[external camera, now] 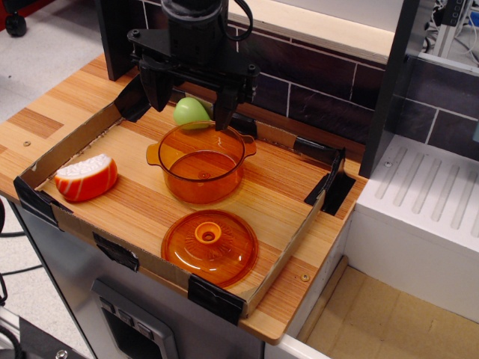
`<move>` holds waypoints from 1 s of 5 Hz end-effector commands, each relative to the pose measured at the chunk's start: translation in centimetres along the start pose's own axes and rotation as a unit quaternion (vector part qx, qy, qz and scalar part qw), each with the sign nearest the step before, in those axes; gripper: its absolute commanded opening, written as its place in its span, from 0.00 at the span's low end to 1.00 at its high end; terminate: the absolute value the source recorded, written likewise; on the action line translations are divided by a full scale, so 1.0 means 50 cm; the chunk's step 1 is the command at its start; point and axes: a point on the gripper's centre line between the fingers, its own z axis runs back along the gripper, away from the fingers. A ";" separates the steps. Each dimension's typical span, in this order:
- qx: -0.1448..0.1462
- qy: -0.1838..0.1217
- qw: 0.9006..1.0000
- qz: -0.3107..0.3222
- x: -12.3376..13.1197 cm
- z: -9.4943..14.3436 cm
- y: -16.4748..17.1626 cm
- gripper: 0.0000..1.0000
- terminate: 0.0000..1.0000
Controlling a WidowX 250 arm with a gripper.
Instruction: Put sushi in pot
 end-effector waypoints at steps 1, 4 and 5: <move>0.000 0.000 1.000 0.000 0.000 0.000 0.000 1.00 0.00; -0.050 0.023 0.979 -0.195 0.019 -0.021 0.149 1.00 0.00; -0.054 0.054 0.973 -0.217 0.009 -0.059 0.192 1.00 0.00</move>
